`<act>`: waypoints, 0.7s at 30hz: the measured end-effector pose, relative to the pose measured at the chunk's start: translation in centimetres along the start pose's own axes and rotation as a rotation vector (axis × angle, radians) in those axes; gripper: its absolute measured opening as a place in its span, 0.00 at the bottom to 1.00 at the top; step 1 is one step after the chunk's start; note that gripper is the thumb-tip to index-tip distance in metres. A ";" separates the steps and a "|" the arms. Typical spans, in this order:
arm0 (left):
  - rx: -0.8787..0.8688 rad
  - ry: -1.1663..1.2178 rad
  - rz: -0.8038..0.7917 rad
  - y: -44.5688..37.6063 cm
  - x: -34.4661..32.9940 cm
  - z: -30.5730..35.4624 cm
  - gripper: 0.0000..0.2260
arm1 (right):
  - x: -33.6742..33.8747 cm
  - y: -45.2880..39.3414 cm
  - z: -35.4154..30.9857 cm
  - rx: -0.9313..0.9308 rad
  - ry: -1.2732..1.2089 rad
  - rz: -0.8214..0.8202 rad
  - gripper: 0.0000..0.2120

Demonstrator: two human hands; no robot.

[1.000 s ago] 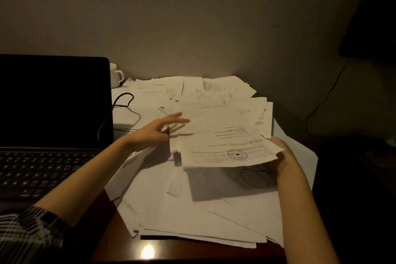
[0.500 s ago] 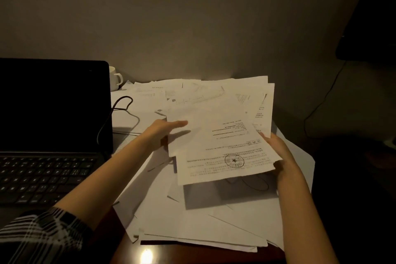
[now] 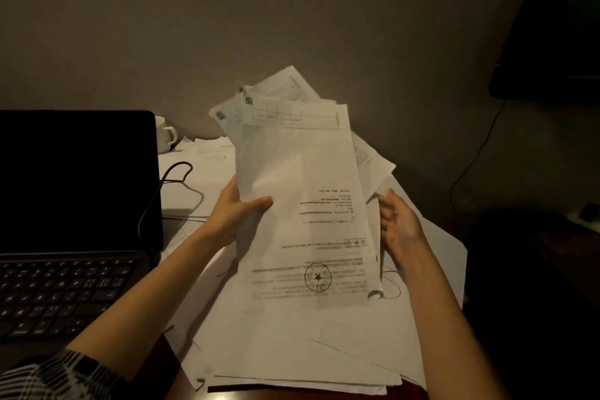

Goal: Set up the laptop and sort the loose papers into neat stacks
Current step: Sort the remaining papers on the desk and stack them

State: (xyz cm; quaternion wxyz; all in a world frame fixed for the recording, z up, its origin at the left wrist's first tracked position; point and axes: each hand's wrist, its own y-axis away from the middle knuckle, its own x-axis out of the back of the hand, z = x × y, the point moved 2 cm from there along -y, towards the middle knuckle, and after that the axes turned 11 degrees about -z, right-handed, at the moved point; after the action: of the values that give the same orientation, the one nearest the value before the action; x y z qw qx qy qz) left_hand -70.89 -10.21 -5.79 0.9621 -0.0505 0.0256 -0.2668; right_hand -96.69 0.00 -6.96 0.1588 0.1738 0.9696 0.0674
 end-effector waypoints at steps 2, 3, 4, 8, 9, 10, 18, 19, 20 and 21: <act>0.009 -0.008 -0.039 0.2 0.2 0.7 0.32 | -0.3 -0.2 -0.4 0.042 -0.003 0.038 0.16; 0.027 -0.013 -0.056 0.4 0.3 1.0 0.33 | -0.3 -0.5 -0.3 0.047 0.009 0.059 0.16; 0.049 -0.026 -0.081 0.6 0.3 1.3 0.32 | 0.0 -1.1 -0.2 0.045 0.037 0.088 0.18; 0.186 -0.043 -0.171 1.3 0.3 1.0 0.22 | 0.9 -2.5 0.9 0.045 0.207 0.182 0.13; 0.233 -0.049 -0.164 1.5 0.1 0.5 0.18 | 0.6 -2.1 0.9 0.028 0.269 0.209 0.12; 0.277 -0.057 -0.155 1.7 -0.1 -0.1 0.16 | 0.4 -1.7 1.0 0.022 0.346 0.255 0.12; 0.301 0.132 0.041 3.3 -1.1 -1.9 0.09 | 1.8 -0.7 1.0 0.234 0.215 0.720 0.14; 0.291 0.125 0.091 3.0 -1.1 -2.1 0.10 | 1.8 -0.7 1.1 0.263 0.112 0.725 0.14; 0.280 0.125 0.117 2.8 -0.9 -2.4 0.12 | 1.6 -0.6 1.2 0.286 0.027 0.721 0.15; 0.282 0.111 0.134 2.6 -0.8 -2.5 0.13 | 1.5 -0.4 1.1 0.307 -0.048 0.724 0.15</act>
State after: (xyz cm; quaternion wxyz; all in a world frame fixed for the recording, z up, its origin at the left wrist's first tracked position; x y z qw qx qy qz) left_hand -70.44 -7.76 -8.53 0.9723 0.1018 0.0441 -0.2055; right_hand -97.74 0.27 -8.47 0.1198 0.5276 0.8405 -0.0307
